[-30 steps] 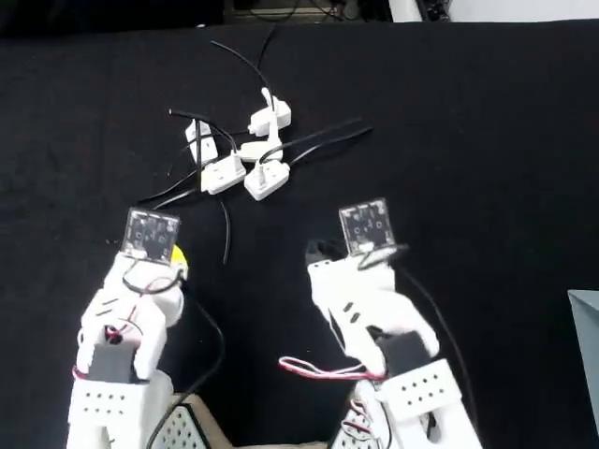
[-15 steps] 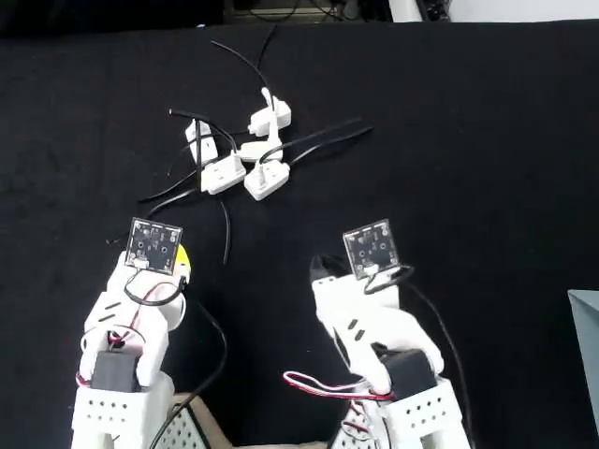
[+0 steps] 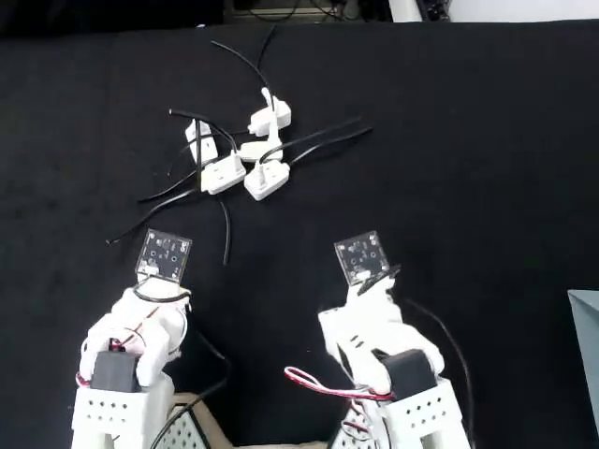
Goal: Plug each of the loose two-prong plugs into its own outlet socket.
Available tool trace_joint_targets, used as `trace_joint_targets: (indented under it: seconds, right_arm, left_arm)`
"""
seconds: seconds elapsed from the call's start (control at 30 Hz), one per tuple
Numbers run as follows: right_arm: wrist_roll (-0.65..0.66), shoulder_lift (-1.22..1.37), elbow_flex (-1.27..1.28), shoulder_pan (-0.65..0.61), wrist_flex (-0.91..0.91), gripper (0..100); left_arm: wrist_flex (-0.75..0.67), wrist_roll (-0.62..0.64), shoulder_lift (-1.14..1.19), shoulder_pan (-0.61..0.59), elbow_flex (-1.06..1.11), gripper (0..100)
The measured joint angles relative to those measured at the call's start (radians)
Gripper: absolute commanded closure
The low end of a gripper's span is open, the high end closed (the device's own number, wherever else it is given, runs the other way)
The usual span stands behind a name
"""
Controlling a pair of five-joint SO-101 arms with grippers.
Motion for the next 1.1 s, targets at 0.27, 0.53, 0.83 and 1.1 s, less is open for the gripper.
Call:
trace_joint_targets:
  seconds: [0.27, 0.53, 0.83, 1.1]
  right_arm:
    - [0.0, -0.002, 0.0, 0.13, 0.017, 98.5]
    - [0.0, -0.002, 0.0, 0.19, 0.017, 98.5]
    - [0.0, -0.002, 0.0, 0.19, 0.017, 98.5]
    - [0.0, -0.002, 0.0, 0.19, 0.017, 98.5]
  left_arm:
    - [0.054, 0.0, 0.0, 0.0, 0.0, 97]
    - [0.064, 0.0, 0.0, 0.0, 0.0, 97]
    - [0.064, 0.0, 0.0, 0.0, 0.0, 97]
    - [0.064, 0.0, 0.0, 0.0, 0.0, 97]
